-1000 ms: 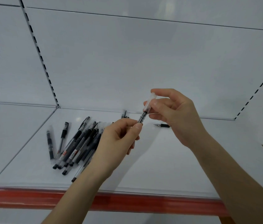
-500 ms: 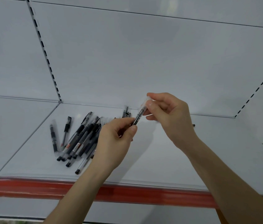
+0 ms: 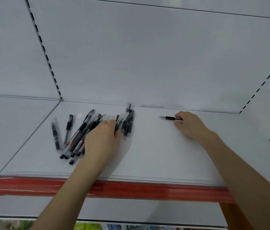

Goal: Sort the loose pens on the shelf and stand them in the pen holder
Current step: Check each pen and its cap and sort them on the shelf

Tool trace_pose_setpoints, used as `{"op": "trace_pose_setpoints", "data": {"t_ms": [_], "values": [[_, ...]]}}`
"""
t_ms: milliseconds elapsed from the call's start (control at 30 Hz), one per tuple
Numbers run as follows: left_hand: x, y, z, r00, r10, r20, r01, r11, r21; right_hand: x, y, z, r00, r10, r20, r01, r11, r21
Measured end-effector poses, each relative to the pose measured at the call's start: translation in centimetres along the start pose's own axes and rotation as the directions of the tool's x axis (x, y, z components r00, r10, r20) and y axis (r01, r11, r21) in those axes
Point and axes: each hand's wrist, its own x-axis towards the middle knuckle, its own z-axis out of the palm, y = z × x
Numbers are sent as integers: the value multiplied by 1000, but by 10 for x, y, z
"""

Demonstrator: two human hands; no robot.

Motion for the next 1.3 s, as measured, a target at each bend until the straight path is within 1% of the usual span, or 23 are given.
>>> {"op": "trace_pose_setpoints", "data": {"t_ms": [100,233,267,333,400,433,500,533,600,633,667,733,800,867,933,1000,1033,1100,1200,1233,1300], "values": [[0,-1,1,1000,6,-14,-6,1000,11,-2,-3,-2,999,-23,-30,22,999,-35],[0,-5,-2,999,-30,-27,31,999,36,-11,-14,-5,1000,-26,-2,27,1000,10],[0,-7,-2,999,-40,-34,41,999,35,-15,-18,-6,1000,-29,-2,29,998,51],[0,-10,-2,997,-47,-64,49,998,28,-23,-31,-7,999,-33,-18,37,972,233],[-1,-13,0,994,-18,-104,20,1000,23,-31,-47,-8,999,-50,-9,48,879,475],[-1,-14,0,992,7,-128,-4,1000,18,-35,-56,-8,998,-63,6,49,828,558],[-1,-13,0,985,43,-165,-49,998,-28,-44,-73,-9,992,-108,59,42,747,663],[-2,-10,-1,987,49,-153,-62,995,-80,-48,-81,-10,986,-136,93,28,695,718],[-4,-1,-6,996,30,-86,-49,972,-230,-55,-95,-12,967,-196,163,-26,562,827],[-5,4,-8,999,8,-45,-23,942,-335,-57,-100,-13,954,-229,195,-55,504,862],[-6,9,-9,1000,-11,3,11,899,-438,-60,-105,-12,940,-260,219,-77,465,882],[-6,16,-11,997,-18,80,60,818,-572,-63,-112,-10,921,-309,238,-81,446,892],[-6,15,-11,994,-13,113,81,782,-618,-59,-116,-9,915,-332,230,-48,475,879],[-6,10,-13,993,-35,113,97,784,-614,-46,-116,-7,931,-312,187,21,559,829],[-7,6,-16,994,-69,86,107,795,-597,-20,-113,-2,969,-238,71,120,696,708],[-9,2,-20,994,-95,63,113,800,-589,8,-112,4,980,-196,-38,186,827,530],[-9,0,-22,993,-105,60,120,799,-589,20,-112,8,980,-189,-60,196,870,452],[-10,-2,-26,992,-113,57,125,801,-585,40,-117,14,982,-183,-40,186,928,324],[-12,-4,-28,993,-111,33,110,807,-580,55,-130,24,986,-157,53,149,980,132],[-12,-5,-29,993,-111,26,106,812,-575,59,-133,28,988,-140,68,134,987,91],[-12,-8,-30,992,-122,27,115,812,-572,66,-134,32,990,-114,80,109,992,66]]}}
